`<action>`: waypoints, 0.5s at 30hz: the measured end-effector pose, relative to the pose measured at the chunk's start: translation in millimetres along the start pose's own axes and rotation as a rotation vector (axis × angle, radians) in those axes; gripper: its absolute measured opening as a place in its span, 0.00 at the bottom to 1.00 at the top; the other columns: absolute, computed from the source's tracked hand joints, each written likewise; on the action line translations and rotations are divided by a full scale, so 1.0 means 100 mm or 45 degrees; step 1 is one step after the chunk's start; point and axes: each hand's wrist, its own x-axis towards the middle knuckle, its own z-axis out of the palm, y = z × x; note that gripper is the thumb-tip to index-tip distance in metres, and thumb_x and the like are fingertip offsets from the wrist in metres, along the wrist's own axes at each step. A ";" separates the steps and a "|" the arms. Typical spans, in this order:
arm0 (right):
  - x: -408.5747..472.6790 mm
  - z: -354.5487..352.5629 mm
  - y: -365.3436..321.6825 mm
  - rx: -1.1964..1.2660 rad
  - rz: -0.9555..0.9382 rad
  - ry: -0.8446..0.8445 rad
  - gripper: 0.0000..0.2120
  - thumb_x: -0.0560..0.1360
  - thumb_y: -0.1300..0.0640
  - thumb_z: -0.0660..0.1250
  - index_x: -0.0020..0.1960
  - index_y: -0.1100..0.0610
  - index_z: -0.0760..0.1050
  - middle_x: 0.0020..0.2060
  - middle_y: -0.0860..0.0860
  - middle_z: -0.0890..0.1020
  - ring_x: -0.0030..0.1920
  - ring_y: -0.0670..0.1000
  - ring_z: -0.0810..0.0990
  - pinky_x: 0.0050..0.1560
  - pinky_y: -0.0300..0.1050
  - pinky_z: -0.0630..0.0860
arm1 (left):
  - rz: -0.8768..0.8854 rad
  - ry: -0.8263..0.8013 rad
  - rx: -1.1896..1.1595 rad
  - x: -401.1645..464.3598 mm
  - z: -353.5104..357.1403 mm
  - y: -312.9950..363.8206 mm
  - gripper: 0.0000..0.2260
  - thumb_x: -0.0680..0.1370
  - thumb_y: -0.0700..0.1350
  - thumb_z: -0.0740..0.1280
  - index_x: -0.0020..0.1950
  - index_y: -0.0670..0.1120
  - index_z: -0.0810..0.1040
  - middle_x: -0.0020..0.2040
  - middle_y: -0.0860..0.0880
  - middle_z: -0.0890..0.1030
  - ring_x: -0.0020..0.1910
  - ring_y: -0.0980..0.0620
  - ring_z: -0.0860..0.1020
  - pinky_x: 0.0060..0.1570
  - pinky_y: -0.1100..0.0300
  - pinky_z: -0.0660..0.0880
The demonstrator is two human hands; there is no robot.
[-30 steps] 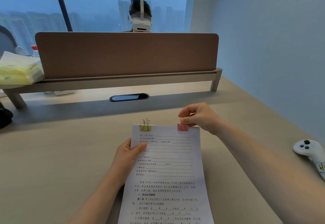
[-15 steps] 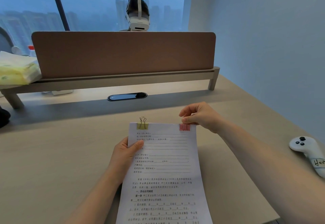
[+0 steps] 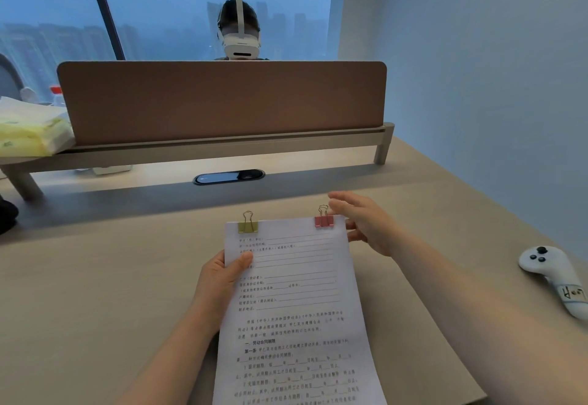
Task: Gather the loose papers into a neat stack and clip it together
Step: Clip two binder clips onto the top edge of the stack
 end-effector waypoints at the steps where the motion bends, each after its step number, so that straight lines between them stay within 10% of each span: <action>1: -0.02 0.02 0.03 0.088 0.024 -0.009 0.19 0.79 0.46 0.64 0.65 0.54 0.73 0.55 0.56 0.81 0.49 0.58 0.83 0.39 0.45 0.81 | -0.005 0.012 -0.007 0.00 -0.01 0.01 0.07 0.77 0.38 0.68 0.55 0.39 0.79 0.48 0.36 0.85 0.42 0.37 0.85 0.37 0.46 0.83; 5: -0.15 0.11 0.18 0.203 0.105 -0.056 0.14 0.80 0.48 0.61 0.59 0.55 0.77 0.46 0.58 0.83 0.40 0.57 0.82 0.33 0.44 0.79 | -0.016 0.075 -0.006 0.01 -0.06 0.03 0.09 0.77 0.39 0.68 0.57 0.38 0.79 0.50 0.35 0.85 0.48 0.33 0.83 0.47 0.40 0.81; 15: -0.30 0.53 0.41 0.078 0.206 -0.114 0.10 0.79 0.60 0.63 0.55 0.60 0.81 0.47 0.56 0.87 0.45 0.58 0.86 0.37 0.48 0.82 | 0.006 0.222 0.149 0.00 -0.30 0.22 0.06 0.78 0.42 0.68 0.54 0.42 0.80 0.45 0.40 0.87 0.40 0.39 0.86 0.35 0.49 0.82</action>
